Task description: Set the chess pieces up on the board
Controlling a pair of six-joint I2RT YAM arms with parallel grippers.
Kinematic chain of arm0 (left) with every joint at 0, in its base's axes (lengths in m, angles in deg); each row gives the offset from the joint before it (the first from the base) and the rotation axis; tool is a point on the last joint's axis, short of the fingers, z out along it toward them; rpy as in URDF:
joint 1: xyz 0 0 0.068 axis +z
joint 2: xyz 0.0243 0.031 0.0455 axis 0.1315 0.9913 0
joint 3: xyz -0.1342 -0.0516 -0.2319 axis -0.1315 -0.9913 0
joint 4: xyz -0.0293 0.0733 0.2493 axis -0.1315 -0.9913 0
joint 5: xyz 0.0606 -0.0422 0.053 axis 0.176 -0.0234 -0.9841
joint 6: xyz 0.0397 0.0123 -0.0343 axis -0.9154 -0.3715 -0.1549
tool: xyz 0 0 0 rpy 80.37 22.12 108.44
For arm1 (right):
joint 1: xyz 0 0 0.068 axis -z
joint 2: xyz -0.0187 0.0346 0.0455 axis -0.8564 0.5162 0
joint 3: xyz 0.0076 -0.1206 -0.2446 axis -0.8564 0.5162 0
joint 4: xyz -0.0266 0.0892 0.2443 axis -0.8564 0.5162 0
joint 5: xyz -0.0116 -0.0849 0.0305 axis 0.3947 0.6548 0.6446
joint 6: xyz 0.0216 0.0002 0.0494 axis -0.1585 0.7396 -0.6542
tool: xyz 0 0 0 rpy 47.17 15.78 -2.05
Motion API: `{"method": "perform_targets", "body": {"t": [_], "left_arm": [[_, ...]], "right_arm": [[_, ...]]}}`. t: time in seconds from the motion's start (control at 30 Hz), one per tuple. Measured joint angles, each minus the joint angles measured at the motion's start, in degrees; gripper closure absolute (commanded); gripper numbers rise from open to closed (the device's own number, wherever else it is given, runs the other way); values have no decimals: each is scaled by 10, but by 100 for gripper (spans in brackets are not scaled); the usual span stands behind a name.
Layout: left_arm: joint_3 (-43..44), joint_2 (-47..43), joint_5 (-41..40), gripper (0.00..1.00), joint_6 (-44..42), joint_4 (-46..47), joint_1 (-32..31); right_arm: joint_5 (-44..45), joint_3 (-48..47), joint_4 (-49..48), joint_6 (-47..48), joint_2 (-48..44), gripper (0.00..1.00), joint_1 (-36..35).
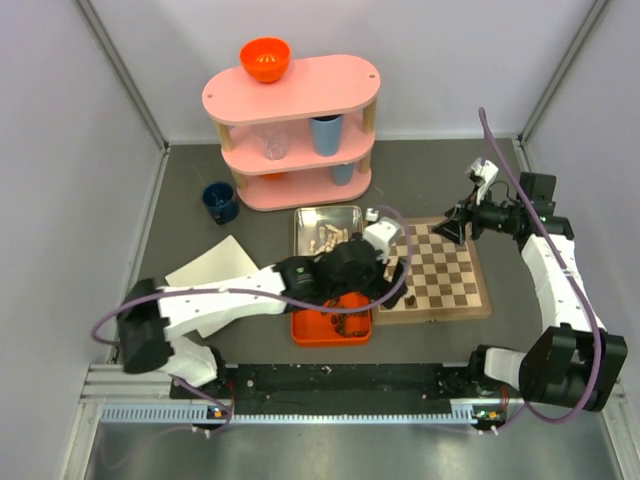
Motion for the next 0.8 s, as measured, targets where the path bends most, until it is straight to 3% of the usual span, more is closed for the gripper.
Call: {"method": "perform_targets", "body": {"t": [0.07,0.17,0.23,0.37,0.43,0.67,0.8], "left_arm": [[-38,-59,-19,5,-14,9,3],[-97,-156,-38,3,-34,9,24],[-130,-216,-28,1,-44,4,72],[-191,-339,-5,1,-67,-16,236],[-209,-388,-5,1,-91,-36,286],[-244,-440,-52,1,-164,-87,306],[-257,-435,-89,1,-187,-117,306]], "right_arm": [[-28,2,-2,7,-1,34,0],[-69,13,0,28,-8,22,-10],[-85,26,9,61,-19,13,-40],[-108,38,65,173,-37,12,-172],[-109,24,104,215,-20,13,-235],[22,-53,151,264,112,14,-457],[105,-101,156,259,186,29,-525]]}}
